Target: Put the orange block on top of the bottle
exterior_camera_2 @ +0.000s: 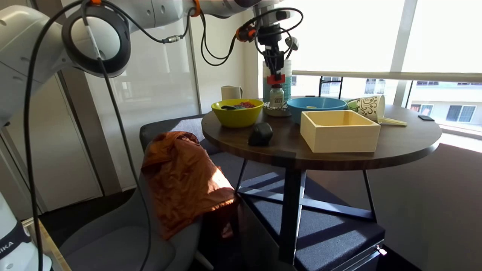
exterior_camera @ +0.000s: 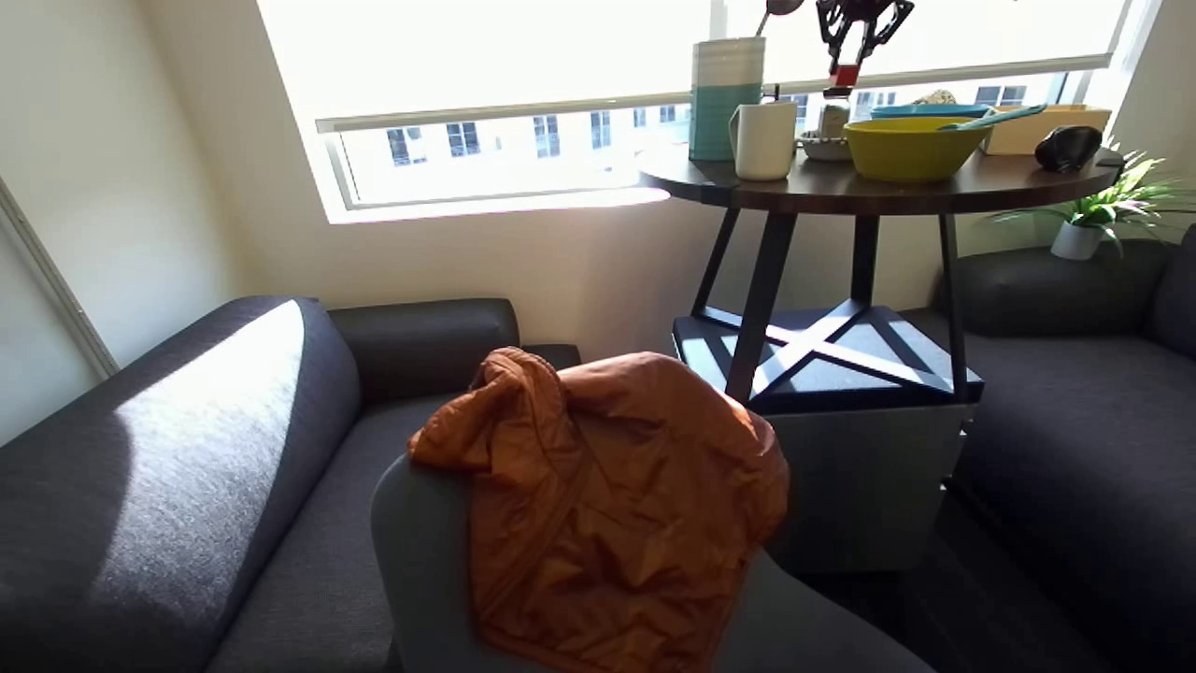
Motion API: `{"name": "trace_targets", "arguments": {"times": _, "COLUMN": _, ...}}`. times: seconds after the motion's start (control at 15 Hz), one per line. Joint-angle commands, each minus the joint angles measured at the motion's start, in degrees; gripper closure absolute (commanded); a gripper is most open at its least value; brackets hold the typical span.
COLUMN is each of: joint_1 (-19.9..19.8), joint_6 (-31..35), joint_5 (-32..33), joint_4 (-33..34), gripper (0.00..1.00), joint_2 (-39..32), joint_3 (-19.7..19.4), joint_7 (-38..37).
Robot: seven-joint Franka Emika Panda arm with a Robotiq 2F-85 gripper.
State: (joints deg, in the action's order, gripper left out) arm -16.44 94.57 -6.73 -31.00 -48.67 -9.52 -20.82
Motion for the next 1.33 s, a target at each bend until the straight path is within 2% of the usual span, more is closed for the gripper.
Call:
{"name": "trace_targets", "arguments": {"times": 0.0, "joint_1": 0.26, "joint_6": 0.55, "joint_5": 0.67, "joint_4": 3.32, "gripper": 0.92, "joint_2": -1.97, "joint_3": -0.7, "joint_7": -2.33}}
{"name": "trace_targets", "arguments": {"times": 0.4, "joint_1": 0.58, "joint_6": 1.24, "joint_5": 0.96, "joint_4": 3.45, "gripper": 0.92, "joint_2": -2.08, "joint_3": -1.09, "joint_7": -3.86}}
{"name": "trace_targets", "arguments": {"times": 0.47, "joint_1": 0.62, "joint_6": 1.25, "joint_5": 0.98, "joint_4": 3.43, "gripper": 0.42, "joint_2": -2.08, "joint_3": -1.14, "joint_7": -4.02}}
{"name": "trace_targets", "arguments": {"times": 0.53, "joint_1": 0.68, "joint_6": 1.29, "joint_5": 1.08, "joint_4": 3.41, "gripper": 0.41, "joint_2": -2.1, "joint_3": -1.21, "joint_7": -4.23}}
{"name": "trace_targets", "arguments": {"times": 0.93, "joint_1": 0.53, "joint_6": 0.94, "joint_5": 1.07, "joint_4": 3.37, "gripper": 0.01, "joint_2": -1.14, "joint_3": -1.1, "joint_7": -4.77}}
{"name": "trace_targets", "arguments": {"times": 1.0, "joint_1": -0.54, "joint_6": -1.53, "joint_5": 1.82, "joint_4": 7.95, "gripper": 0.0, "joint_2": -2.77, "joint_3": 0.32, "joint_7": -4.93}}
{"name": "trace_targets", "arguments": {"times": 1.2, "joint_1": -1.78, "joint_6": -2.79, "joint_5": 1.45, "joint_4": 10.75, "gripper": 0.0, "joint_2": -0.69, "joint_3": 1.12, "joint_7": -3.77}}
{"name": "trace_targets", "arguments": {"times": 1.27, "joint_1": -1.61, "joint_6": -0.97, "joint_5": 2.24, "joint_4": 5.57, "gripper": 0.0, "joint_2": 3.35, "joint_3": 0.98, "joint_7": -1.31}}
